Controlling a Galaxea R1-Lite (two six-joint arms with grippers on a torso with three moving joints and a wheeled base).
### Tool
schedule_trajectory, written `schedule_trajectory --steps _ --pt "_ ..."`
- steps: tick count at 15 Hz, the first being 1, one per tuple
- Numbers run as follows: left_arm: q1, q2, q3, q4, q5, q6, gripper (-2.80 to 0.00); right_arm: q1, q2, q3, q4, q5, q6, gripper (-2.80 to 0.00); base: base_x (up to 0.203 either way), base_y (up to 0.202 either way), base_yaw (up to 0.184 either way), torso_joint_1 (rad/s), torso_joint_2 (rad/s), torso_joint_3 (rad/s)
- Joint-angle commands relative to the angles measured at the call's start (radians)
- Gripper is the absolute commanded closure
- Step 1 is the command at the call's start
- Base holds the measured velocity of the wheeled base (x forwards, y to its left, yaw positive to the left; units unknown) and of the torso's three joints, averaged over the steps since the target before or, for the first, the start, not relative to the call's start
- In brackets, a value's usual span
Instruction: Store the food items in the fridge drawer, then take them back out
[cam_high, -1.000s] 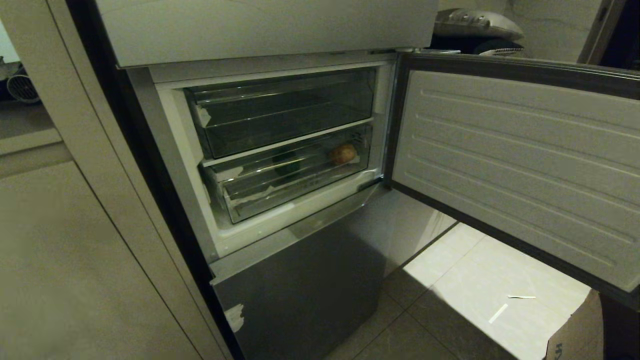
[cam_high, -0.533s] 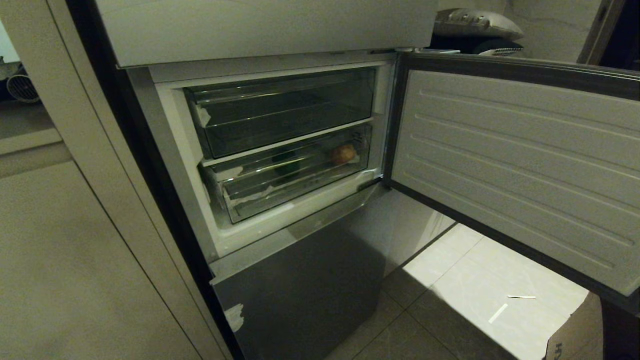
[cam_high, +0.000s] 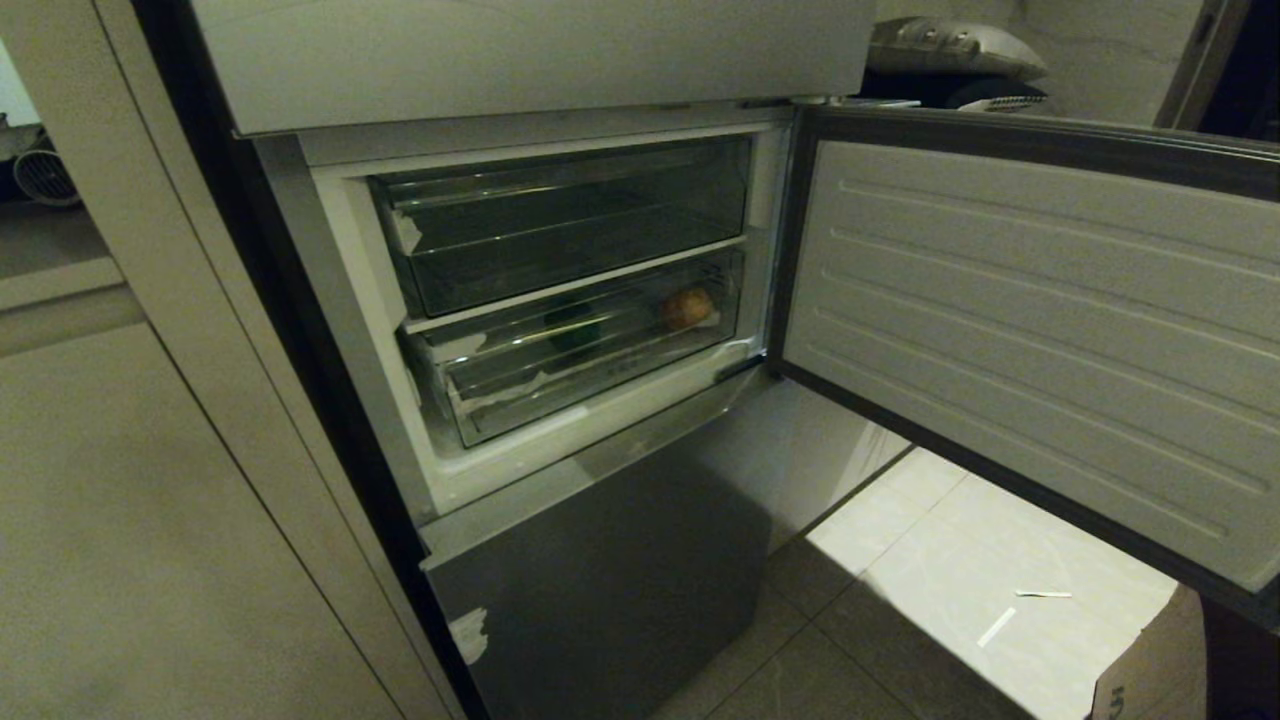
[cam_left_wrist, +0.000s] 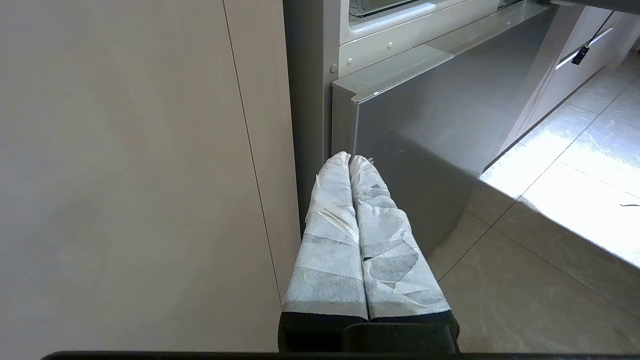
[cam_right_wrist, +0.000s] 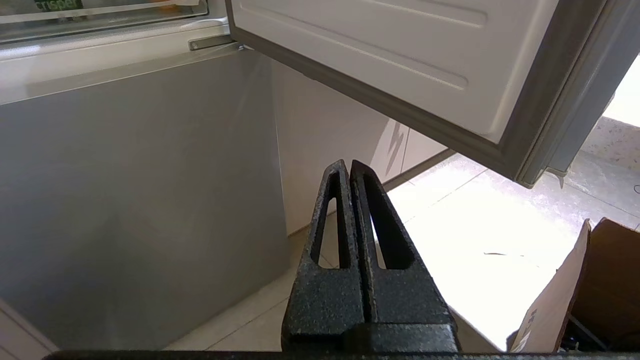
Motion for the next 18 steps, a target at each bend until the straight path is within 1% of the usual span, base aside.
schedule_trajectory --steps 1,5,7,18 --pt "0.0 -0.001 0.0 0.001 0.0 -0.001 0.0 0.0 0.001 0.031 -0.001 0.0 0.0 0.0 0.0 0.0 0.0 0.0 0.0 0.0" --pt "0.0 -0.001 0.0 0.001 0.0 -0.001 0.0 0.0 0.001 0.031 -0.001 -0.001 0.0 0.0 0.0 0.0 0.0 0.0 0.0 0.0" --pt "0.0 -0.001 0.0 0.001 0.0 -0.001 0.0 0.0 0.001 0.031 -0.001 0.0 0.0 0.0 0.003 -0.007 0.086 0.004 0.0 -0.002" --pt "0.0 -0.001 0.0 0.001 0.0 -0.001 0.0 0.0 0.001 0.031 -0.001 0.001 0.0 0.0 0.001 -0.007 0.176 0.001 0.0 0.001"
